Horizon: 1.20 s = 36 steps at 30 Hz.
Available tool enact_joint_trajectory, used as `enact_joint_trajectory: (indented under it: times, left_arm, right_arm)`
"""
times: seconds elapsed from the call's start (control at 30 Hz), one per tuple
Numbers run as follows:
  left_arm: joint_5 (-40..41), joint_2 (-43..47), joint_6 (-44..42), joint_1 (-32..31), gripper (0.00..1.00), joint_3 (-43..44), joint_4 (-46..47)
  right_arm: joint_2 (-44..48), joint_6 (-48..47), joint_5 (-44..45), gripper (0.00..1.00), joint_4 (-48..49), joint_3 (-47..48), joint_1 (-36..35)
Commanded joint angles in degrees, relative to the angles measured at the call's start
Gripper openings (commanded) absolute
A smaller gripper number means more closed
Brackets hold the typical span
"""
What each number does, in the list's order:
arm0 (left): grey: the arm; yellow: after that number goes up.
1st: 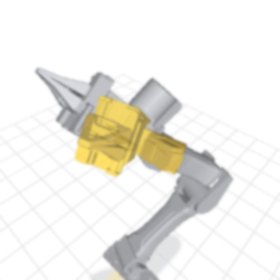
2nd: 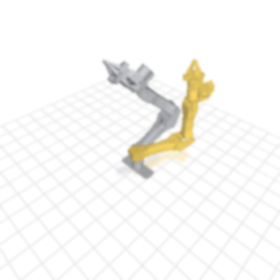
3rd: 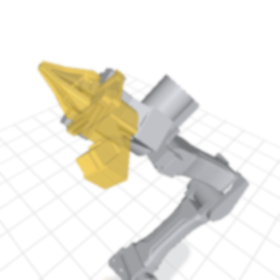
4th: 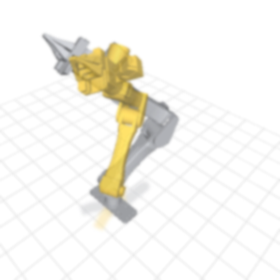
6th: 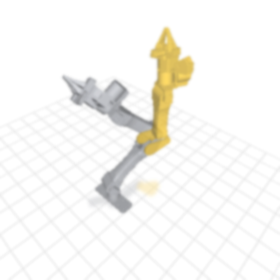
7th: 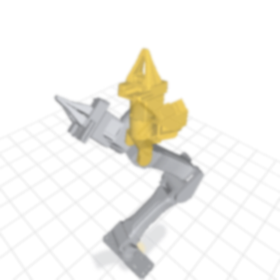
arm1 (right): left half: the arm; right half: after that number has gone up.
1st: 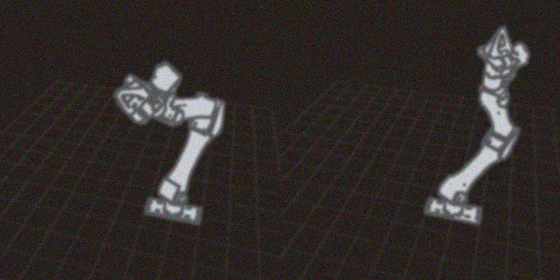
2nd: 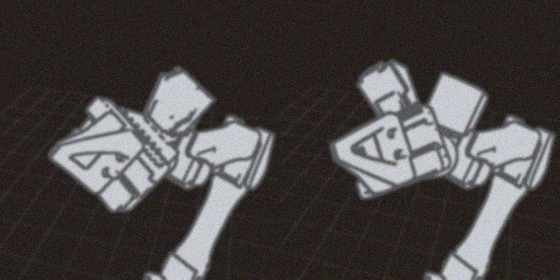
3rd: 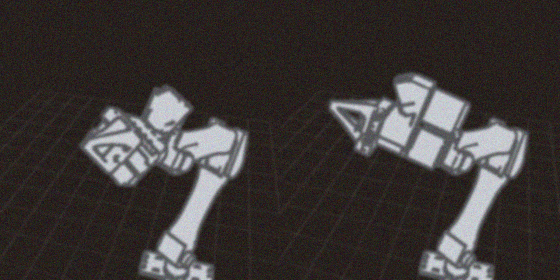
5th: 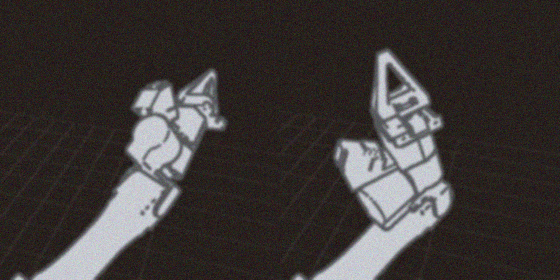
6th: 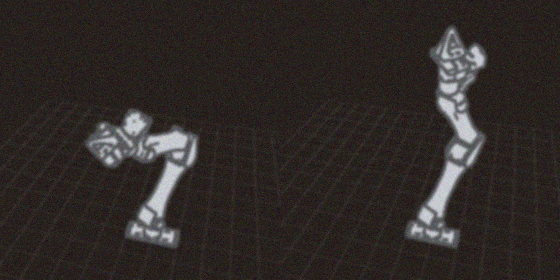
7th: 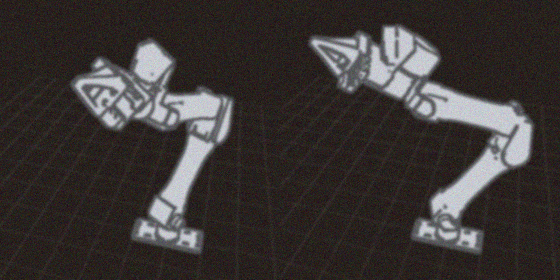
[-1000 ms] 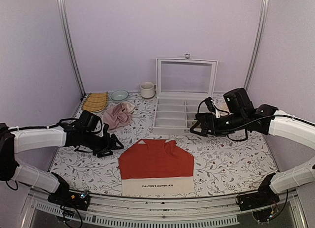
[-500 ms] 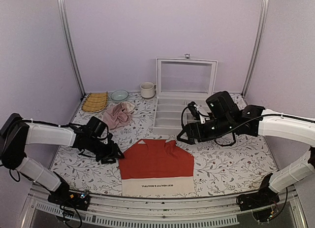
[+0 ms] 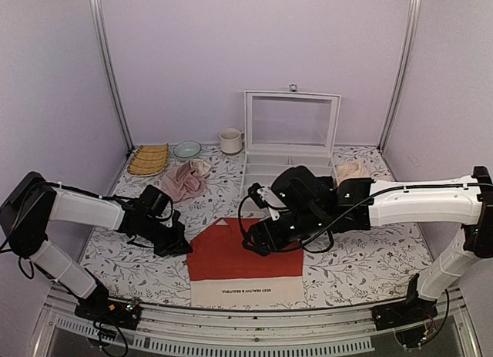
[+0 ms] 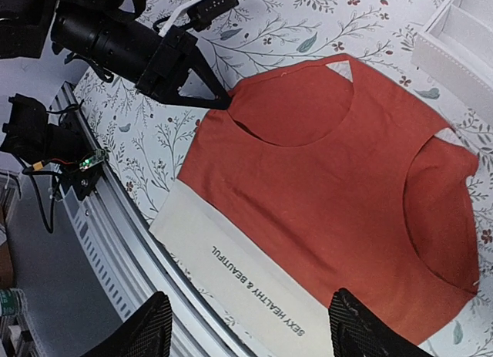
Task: Roll the underwear
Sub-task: Pick up the underwear from the center of the board.
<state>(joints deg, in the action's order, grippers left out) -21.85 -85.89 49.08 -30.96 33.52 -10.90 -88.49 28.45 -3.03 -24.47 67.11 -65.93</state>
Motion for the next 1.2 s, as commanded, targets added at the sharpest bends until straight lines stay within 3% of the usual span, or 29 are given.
enact_joint_trajectory:
  times: [0.0,0.23,0.63,0.9,1.17]
  left_arm:
    - [-0.7,0.4,-1.2,0.1,0.00,-0.6,-0.5]
    - [-0.7,0.9,-3.7,1.7,0.00,0.2,-0.3]
    - [-3.7,-0.6,-8.6,5.5,0.00,-2.8,4.5]
    - [-5.2,-1.0,-9.2,5.6,0.00,-4.4,7.9]
    - [-5.5,-0.7,-9.1,5.5,0.00,-5.5,9.1]
  right_arm:
    - [-6.8,-0.2,3.9,0.66,0.1,3.9,-4.5]
    - [-16.2,-1.7,3.9,0.56,5.0,10.0,-11.1]
    - [-35.7,-3.7,7.6,0.48,1.8,27.1,-17.7]
    - [-45.0,-3.0,9.7,0.37,0.2,35.3,-19.9]
    - [-50.4,-2.4,11.3,0.32,-1.7,38.5,-19.9]
